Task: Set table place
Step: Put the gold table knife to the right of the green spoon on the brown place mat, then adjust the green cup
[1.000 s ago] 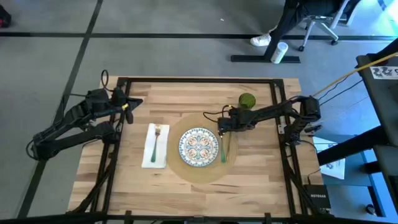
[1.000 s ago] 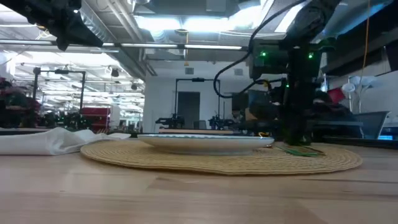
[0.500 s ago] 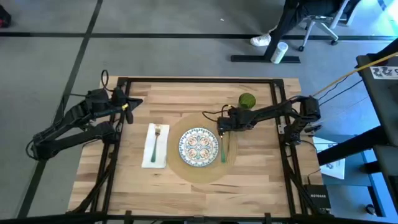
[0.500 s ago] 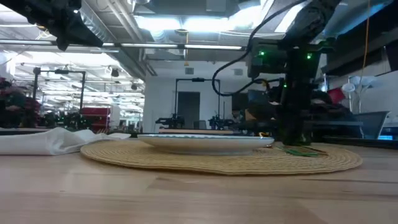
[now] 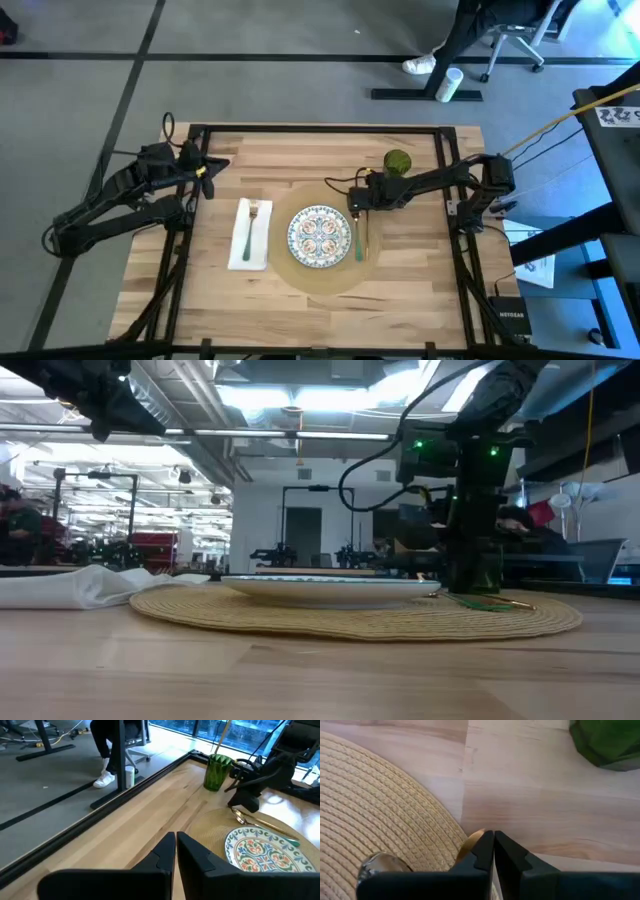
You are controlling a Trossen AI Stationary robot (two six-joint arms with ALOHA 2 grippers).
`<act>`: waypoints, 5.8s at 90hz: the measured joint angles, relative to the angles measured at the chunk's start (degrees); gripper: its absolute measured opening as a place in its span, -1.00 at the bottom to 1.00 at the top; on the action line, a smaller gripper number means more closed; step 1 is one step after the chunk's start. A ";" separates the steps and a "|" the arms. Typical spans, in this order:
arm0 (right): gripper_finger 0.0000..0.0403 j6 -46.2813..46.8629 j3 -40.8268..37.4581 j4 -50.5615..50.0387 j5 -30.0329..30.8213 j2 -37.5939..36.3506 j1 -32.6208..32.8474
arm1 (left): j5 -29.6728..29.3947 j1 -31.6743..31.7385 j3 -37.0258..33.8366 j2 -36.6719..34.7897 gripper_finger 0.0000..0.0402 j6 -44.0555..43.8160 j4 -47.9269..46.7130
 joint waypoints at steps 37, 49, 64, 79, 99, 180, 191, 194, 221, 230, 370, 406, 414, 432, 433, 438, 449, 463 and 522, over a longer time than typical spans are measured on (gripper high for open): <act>-1.00 0.02 0.06 -0.04 0.51 -0.33 0.04 | 0.00 0.00 0.00 0.00 -1.00 0.00 0.00; -1.00 0.02 -0.01 -4.58 0.44 -2.40 0.09 | -0.02 -0.01 0.00 0.02 -1.00 0.00 0.01; -1.00 0.15 -0.01 -7.33 0.18 -6.92 2.40 | -0.01 0.00 0.00 0.02 -1.00 0.01 0.02; -1.00 5.81 0.01 -7.29 -3.03 -9.46 9.86 | 0.00 -0.01 0.00 0.02 -1.00 0.37 0.02; -1.00 20.62 0.01 -7.11 -6.82 -9.35 21.34 | 0.00 0.01 0.00 0.02 -1.00 0.46 0.07; -1.00 25.88 0.06 -0.89 -10.03 -2.80 25.92 | 0.00 -0.01 0.02 0.02 -1.00 -0.02 0.07; -1.00 25.83 0.06 -0.83 -9.88 -2.82 25.92 | 0.00 0.01 0.02 0.02 -1.00 -0.02 0.07; -1.00 25.83 0.06 -0.77 -9.88 -2.82 25.92 | -0.02 -0.01 0.02 0.02 -1.00 -0.02 0.07; -1.00 25.79 0.06 -0.13 -9.55 -2.82 25.92 | -0.02 -0.01 0.02 0.02 -1.00 -0.03 0.07; -1.00 25.79 0.06 -0.15 -9.55 -2.82 25.92 | 0.00 0.00 0.02 0.02 -1.00 -0.02 0.07; -0.67 -43.32 14.31 -30.55 -5.56 -18.71 -10.74 | -0.02 0.01 0.04 0.02 -1.00 -0.24 0.28; -0.51 -50.73 14.31 -32.87 -6.55 -18.67 -16.47 | -0.02 -0.01 0.04 0.02 -1.00 -0.11 0.26; -0.42 -51.29 14.31 -32.75 -6.93 -18.40 -17.31 | -0.02 -0.01 0.04 0.02 -1.00 -0.17 0.26; -0.37 -54.46 14.31 -31.89 -8.70 -16.07 -17.64 | -0.02 0.01 0.04 0.02 -1.00 -0.20 0.28; -0.38 -54.67 14.31 -31.76 -8.70 -15.94 -17.64 | -0.02 0.01 0.04 0.02 -1.00 -0.20 0.28; -0.40 -55.52 14.31 -31.52 -8.81 -15.28 -17.64 | -0.02 -0.01 0.04 0.02 -1.00 -0.20 0.26; -0.52 -56.23 14.00 -31.48 -8.96 -14.31 -17.64 | -0.02 0.01 0.04 0.02 -1.00 -0.20 0.24; -0.76 -56.87 12.84 -31.66 -8.95 -14.10 -17.64 | -0.02 0.00 0.04 0.02 -1.00 -0.22 0.19; -0.96 -54.59 12.75 -29.79 -14.57 -14.10 -17.53 | -0.02 0.01 0.04 0.02 -1.00 -0.22 0.28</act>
